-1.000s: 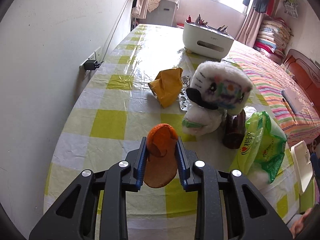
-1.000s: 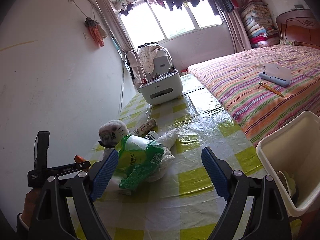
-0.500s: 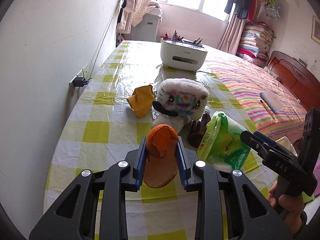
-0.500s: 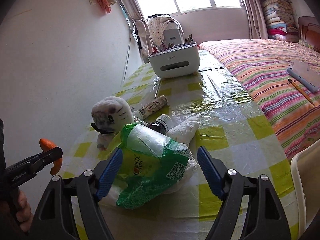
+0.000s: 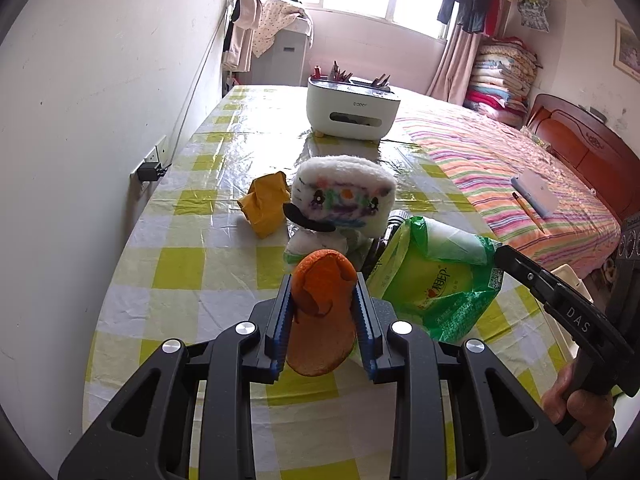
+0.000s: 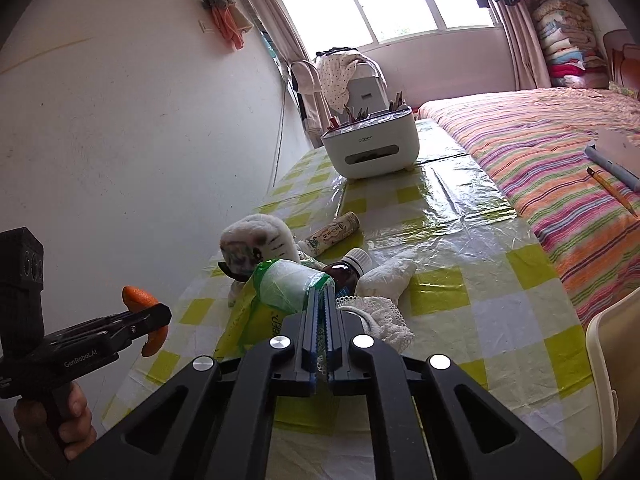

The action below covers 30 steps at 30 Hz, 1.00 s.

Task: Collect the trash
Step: 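Grasp the green plastic bag with the right gripper while the left holds the orange peel, then carry the peel and green bag to the white bin and open both grippers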

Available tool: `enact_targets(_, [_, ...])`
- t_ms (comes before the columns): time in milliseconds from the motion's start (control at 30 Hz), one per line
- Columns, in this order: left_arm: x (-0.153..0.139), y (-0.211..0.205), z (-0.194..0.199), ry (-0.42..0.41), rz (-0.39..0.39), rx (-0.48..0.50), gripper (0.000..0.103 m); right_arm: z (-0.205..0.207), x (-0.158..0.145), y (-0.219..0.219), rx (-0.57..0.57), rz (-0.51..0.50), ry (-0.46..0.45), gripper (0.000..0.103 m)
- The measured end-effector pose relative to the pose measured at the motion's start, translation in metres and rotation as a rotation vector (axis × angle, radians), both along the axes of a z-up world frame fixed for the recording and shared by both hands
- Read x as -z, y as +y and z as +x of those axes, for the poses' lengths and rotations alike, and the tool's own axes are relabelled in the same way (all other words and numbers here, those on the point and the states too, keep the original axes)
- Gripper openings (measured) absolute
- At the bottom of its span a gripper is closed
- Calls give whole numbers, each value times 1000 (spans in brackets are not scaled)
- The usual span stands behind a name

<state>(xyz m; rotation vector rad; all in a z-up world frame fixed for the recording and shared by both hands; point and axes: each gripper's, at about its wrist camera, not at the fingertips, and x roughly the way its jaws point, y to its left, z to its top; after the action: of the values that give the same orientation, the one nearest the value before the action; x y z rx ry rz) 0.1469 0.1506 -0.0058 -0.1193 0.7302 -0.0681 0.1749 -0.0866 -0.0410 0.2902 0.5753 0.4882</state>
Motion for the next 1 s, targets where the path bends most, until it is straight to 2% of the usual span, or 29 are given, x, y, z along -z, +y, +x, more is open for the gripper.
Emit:
enact_targets(200, [-9, -8, -6, -38, -7, 24, 28, -16, -16, -21, 21, 79, -60, 2])
enact_targets(600, [-33, -46, -18, -111, -37, 118, 28, -45, -47, -68, 106, 160, -183, 2])
enact_targets(733, [-41, -67, -23, -138, -39, 168, 28, -55, -58, -83, 146, 145, -241, 2])
enact_targets(1000, [-51, -110, -28, -172, -63, 267, 28, -60, -59, -115, 218, 151, -249, 2])
